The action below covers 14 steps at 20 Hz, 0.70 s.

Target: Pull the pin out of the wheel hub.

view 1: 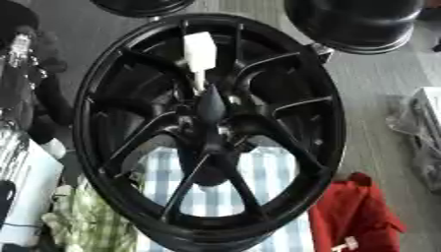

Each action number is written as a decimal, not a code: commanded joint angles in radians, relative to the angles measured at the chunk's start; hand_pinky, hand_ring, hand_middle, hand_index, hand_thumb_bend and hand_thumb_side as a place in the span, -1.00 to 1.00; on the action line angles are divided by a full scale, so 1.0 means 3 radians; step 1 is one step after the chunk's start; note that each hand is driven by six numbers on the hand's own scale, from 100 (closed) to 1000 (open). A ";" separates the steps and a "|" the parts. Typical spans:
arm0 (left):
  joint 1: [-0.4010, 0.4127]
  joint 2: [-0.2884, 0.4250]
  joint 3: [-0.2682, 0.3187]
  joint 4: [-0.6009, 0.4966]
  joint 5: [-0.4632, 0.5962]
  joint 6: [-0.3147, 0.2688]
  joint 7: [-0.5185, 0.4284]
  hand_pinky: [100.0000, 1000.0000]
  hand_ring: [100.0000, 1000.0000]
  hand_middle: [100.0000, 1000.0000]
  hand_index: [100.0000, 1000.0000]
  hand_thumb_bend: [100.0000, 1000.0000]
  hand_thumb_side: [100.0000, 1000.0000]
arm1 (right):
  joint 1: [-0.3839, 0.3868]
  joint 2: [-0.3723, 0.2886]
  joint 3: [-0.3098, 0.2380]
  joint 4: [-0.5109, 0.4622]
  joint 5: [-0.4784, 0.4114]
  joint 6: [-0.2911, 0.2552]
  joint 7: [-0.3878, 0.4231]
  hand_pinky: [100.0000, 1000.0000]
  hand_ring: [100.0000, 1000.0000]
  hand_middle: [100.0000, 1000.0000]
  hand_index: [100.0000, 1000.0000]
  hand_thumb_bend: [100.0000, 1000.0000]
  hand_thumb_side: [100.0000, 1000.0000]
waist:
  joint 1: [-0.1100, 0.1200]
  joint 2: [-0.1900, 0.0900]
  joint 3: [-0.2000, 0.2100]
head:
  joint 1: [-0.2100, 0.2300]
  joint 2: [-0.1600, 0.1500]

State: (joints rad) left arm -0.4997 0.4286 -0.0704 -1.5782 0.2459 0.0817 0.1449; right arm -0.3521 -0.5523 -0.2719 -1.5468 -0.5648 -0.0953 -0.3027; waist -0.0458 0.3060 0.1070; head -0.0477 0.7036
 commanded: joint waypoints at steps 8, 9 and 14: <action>-0.0074 -0.0103 0.0054 -0.0071 0.0031 -0.0007 0.0049 0.47 0.65 0.49 0.55 -0.99 0.74 | -0.0129 0.0104 -0.0020 0.0099 0.0199 -0.0145 0.0160 0.81 0.50 0.57 0.60 -1.00 -0.14 | 0.0004 -0.0005 0.0017 | -0.0048 -0.0085; -0.0075 -0.0108 0.0052 -0.0072 0.0032 -0.0008 0.0049 0.47 0.65 0.49 0.55 -0.99 0.74 | -0.0127 0.0117 -0.0023 0.0100 0.0212 -0.0144 0.0162 0.82 0.51 0.57 0.60 -1.00 -0.12 | 0.0004 -0.0001 0.0018 | -0.0048 -0.0091; -0.0076 -0.0118 0.0048 -0.0076 0.0042 -0.0018 0.0048 0.47 0.65 0.49 0.55 -0.98 0.74 | -0.0110 0.0164 -0.0029 0.0105 0.0261 -0.0148 0.0166 0.84 0.54 0.60 0.61 -1.00 -0.05 | 0.0001 0.0013 0.0031 | -0.0045 -0.0105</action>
